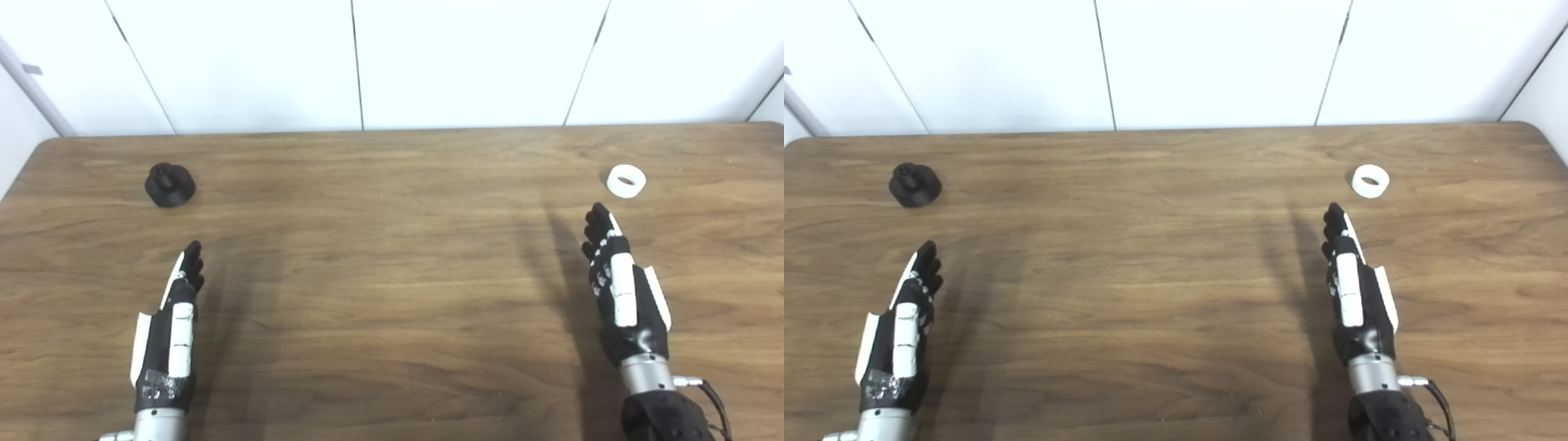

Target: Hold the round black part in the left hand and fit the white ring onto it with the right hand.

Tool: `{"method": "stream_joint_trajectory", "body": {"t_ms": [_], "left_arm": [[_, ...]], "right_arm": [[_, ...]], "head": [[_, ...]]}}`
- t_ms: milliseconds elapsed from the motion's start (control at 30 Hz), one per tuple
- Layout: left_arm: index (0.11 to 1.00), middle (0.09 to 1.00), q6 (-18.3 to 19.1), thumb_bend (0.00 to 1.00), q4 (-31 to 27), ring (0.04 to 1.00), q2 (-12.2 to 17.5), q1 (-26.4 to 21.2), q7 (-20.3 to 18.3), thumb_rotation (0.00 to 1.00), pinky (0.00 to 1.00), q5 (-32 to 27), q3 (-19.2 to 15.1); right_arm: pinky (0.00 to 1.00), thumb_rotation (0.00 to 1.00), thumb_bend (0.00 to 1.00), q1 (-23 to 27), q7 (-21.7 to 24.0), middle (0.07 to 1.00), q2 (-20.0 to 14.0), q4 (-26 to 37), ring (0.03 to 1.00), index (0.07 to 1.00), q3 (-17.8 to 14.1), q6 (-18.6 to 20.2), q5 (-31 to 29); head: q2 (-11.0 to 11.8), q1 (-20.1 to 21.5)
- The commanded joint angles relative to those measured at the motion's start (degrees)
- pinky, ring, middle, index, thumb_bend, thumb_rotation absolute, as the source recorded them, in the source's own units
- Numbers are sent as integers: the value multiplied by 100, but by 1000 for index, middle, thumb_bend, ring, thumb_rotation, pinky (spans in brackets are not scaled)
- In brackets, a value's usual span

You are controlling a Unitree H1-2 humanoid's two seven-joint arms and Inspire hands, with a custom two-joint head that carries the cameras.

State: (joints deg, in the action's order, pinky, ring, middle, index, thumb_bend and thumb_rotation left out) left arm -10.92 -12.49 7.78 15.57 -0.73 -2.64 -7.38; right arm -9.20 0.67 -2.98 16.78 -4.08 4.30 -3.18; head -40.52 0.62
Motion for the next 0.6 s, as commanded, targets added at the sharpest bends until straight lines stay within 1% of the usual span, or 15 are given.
{"method": "stream_joint_trajectory", "body": {"t_ms": [0, 100, 233, 333, 400, 567], "left_arm": [[975, 1000, -171, 470, -41, 1000, -56, -26, 40, 990, 1000, -4, -23], [970, 1000, -157, 459, -55, 1000, -75, -17, 64, 976, 1000, 26, -24], [967, 1000, -165, 474, -63, 1000, -97, 9, 81, 965, 1000, 91, 9], [964, 1000, -220, 477, -52, 1000, -157, 41, 107, 937, 1000, 159, 52], [957, 998, -232, 497, -27, 1000, -208, 58, 135, 912, 1000, 188, 76], [944, 993, -319, 524, 54, 1000, -329, 98, 212, 858, 1000, 310, 176]], "right_arm": [[1000, 1000, 536, -283, 51, 973, -30, 98, 987, 965, 4, -239, -20], [1000, 1000, 528, -285, 69, 974, -38, 88, 990, 968, -1, -257, -55], [1000, 1000, 532, -303, 77, 974, -73, 72, 993, 966, -12, -245, -44], [1000, 1000, 555, -326, 84, 982, -109, 62, 995, 968, -40, -193, -50], [1000, 1000, 537, -330, 129, 984, -142, 14, 998, 970, -68, -258, -105], [1000, 1000, 508, -330, 277, 999, -208, -130, 1000, 984, -167, -434, -218]], "head": [[-7, -2], [7, -53], [122, -333], [268, -620], [353, -786], [670, -1263]]}}
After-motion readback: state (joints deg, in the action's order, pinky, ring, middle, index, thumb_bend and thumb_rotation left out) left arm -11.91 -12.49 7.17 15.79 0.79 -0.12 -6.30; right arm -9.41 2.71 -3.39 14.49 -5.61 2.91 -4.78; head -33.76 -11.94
